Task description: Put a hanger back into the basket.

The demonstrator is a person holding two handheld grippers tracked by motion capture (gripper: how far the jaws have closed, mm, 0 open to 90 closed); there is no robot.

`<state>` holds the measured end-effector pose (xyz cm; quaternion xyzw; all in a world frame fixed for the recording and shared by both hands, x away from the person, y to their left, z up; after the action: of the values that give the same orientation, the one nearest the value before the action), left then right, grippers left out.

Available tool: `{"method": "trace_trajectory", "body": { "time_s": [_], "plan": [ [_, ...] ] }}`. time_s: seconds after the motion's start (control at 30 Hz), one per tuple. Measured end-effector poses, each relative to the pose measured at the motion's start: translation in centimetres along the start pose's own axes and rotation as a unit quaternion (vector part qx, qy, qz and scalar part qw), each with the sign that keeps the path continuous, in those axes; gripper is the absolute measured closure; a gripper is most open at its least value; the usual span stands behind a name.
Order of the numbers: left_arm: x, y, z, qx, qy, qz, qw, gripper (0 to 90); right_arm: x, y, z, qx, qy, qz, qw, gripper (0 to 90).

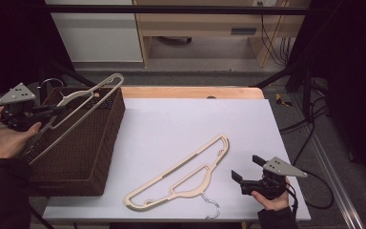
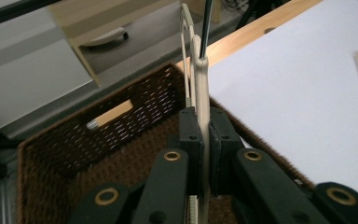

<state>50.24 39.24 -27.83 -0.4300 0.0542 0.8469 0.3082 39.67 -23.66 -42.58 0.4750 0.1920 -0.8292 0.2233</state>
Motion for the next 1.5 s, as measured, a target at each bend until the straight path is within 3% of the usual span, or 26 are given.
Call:
{"method": "trace_trajectory", "body": {
  "time_s": [0.13, 0.4, 0.77, 1.03, 1.17, 1.5],
  "plan": [
    [1.2, -0.9, -0.3, -0.007, -0.007, 0.012, 0.9999, 85.8, 0.0, 0.0, 0.0, 0.000, -0.001, 0.001, 1.0000, 4.6],
    [3.1, -1.2, -1.4, -0.003, -0.044, -0.002, 0.9990, 85.8, 0.1, -0.1, -0.2, 0.001, -0.003, 0.000, 1.0000, 4.6],
    [6.7, 1.2, -5.2, -0.010, -0.071, 0.005, 0.9974, 85.8, 0.1, -0.1, -0.3, -0.001, -0.005, 0.002, 1.0000, 4.6],
    [7.5, 2.5, -6.1, -0.003, -0.093, 0.008, 0.9957, 83.4, 0.2, -0.1, -0.3, 0.001, -0.007, 0.000, 1.0000, 4.6],
    [7.6, 3.2, -6.7, -0.003, -0.127, -0.003, 0.9919, 81.4, 0.2, -0.2, -0.3, 0.000, -0.006, -0.001, 1.0000, 4.6],
    [7.8, 4.4, -6.8, 0.022, -0.152, -0.004, 0.9881, 74.2, 0.2, -0.2, -0.3, 0.000, -0.006, 0.001, 1.0000, 4.7]
  ]
}}
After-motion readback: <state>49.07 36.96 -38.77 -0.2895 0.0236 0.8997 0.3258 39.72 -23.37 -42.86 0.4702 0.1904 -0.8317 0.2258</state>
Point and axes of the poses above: each handheld gripper's, and its own axes: z roughly backward along the jaws, x roughly out of its underside, y roughly to its right, the point moved 1 cm from there along -z, roughly forward along the jaws, and after that the axes turned 7 degrees about -y, right-handed, at the moved point
